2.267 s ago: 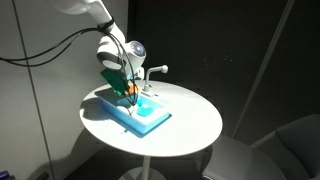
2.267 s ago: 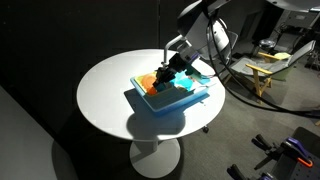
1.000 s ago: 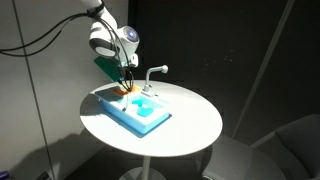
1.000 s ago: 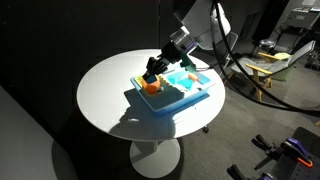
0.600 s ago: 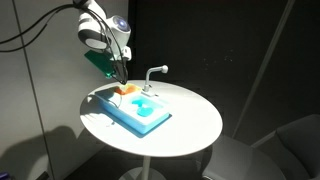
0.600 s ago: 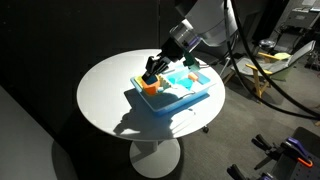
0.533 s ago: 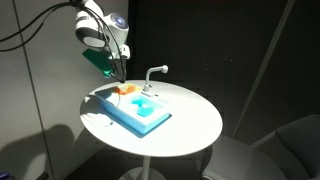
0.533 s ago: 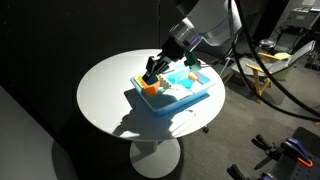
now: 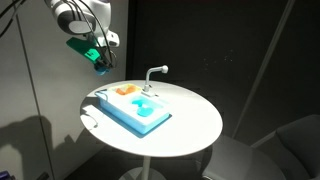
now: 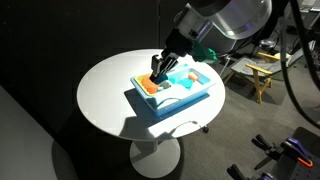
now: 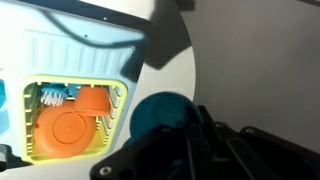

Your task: Pick up the blue mug from the dish rack and put it on the table

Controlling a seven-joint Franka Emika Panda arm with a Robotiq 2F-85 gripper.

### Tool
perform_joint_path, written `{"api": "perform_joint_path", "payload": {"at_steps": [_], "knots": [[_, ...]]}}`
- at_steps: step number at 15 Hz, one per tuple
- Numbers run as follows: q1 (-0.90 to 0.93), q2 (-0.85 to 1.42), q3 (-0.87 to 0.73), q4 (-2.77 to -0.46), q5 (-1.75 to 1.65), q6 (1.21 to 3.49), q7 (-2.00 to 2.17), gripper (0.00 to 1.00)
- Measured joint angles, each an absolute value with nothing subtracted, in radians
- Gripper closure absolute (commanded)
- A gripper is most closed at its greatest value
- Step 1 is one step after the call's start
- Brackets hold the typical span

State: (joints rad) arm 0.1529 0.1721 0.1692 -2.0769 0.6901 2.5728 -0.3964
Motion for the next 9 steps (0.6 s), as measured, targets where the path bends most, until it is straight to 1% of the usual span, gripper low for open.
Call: {"api": "perform_joint_path", "payload": {"at_steps": [6, 9], "knots": [[0.158, 0.064, 0.166, -2.145, 0.375, 2.565, -0.060, 0.98], [0.158, 0.023, 0.160, -2.160, 0.246, 2.527, 0.093, 0.98]]}}
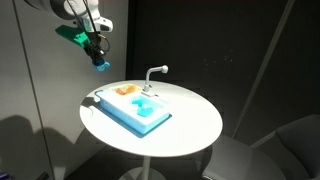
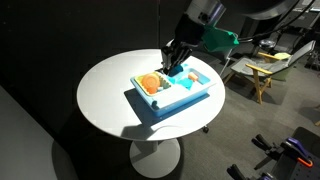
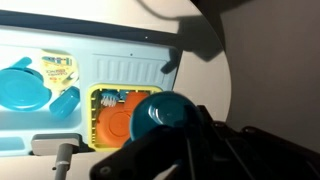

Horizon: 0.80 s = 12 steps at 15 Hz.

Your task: Pick up the blue mug from the dish rack and put it on the table

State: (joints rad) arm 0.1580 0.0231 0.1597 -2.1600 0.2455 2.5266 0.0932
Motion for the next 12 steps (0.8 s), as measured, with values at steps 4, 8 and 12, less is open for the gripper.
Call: {"api": "perform_joint_path", "payload": {"at_steps": [4, 8, 12], "knots": [[0.158, -0.027, 0.158, -2.172, 0.128, 2.453, 0.259, 0.98], [0.158, -0.066, 0.159, -2.179, 0.066, 2.364, 0.386, 0.98], [0.158, -0.094, 0.162, -2.180, 0.058, 2.270, 0.474, 0.98]]}}
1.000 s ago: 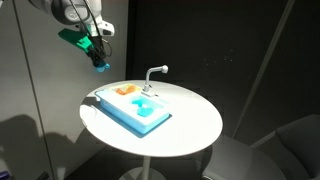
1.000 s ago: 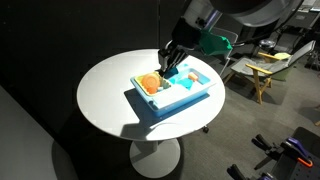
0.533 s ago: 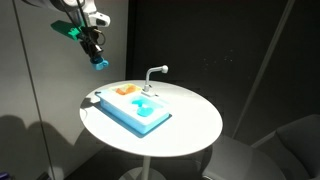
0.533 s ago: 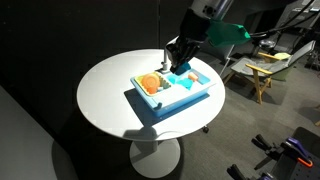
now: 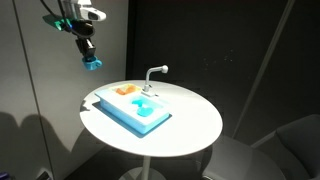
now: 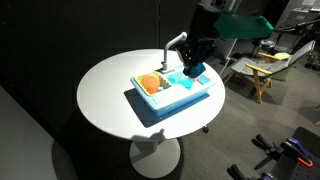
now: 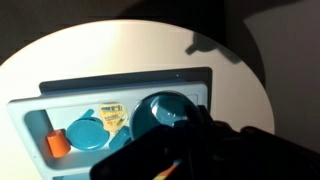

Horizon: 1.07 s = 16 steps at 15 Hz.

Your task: Pick up the blue mug from the dish rack and put it on the table

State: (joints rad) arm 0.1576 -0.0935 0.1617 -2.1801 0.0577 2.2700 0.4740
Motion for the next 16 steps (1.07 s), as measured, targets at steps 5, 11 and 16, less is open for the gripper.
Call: {"api": "perform_joint_path", "payload": {"at_steps": [5, 11, 16], "knots": [[0.156, -0.133, 0.162, -2.190, 0.036, 2.205, 0.556, 0.98], [0.117, -0.205, 0.160, -2.252, 0.032, 2.196, 0.581, 0.98], [0.074, -0.260, 0.150, -2.300, 0.034, 2.197, 0.581, 0.98]]}}
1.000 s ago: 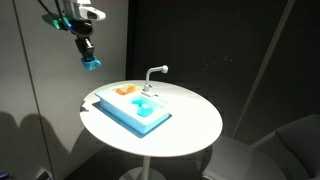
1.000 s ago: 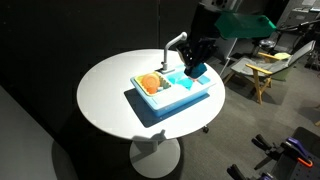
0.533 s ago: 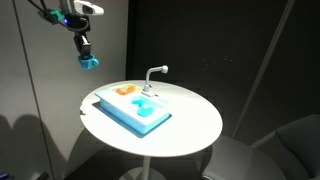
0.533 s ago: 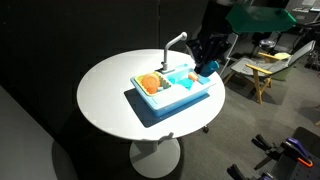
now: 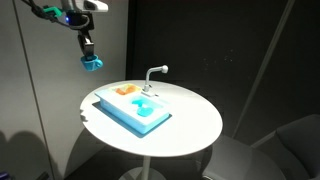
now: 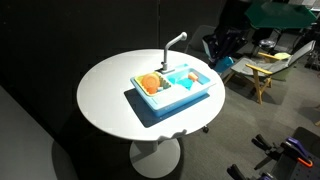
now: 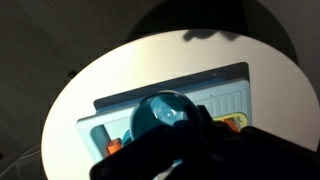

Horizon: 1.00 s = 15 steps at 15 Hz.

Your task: Pick up the blue mug from the dish rack and put it on the table

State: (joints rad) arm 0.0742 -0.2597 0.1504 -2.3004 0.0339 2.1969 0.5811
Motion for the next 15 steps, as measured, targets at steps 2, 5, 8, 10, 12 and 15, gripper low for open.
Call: {"api": "perform_joint_path", "payload": {"at_steps": [2, 5, 8, 10, 12, 15], "knots": [[0.059, -0.275, 0.143, -2.317, 0.036, 2.199, 0.581, 0.98], [0.038, -0.291, 0.129, -2.346, 0.042, 2.215, 0.581, 0.98], [0.027, -0.295, 0.119, -2.386, 0.049, 2.267, 0.581, 0.98], [0.026, -0.294, 0.117, -2.419, 0.049, 2.320, 0.576, 0.98], [0.027, -0.291, 0.118, -2.451, 0.049, 2.376, 0.565, 0.98], [0.027, -0.276, 0.119, -2.488, 0.049, 2.461, 0.538, 0.98]]}}
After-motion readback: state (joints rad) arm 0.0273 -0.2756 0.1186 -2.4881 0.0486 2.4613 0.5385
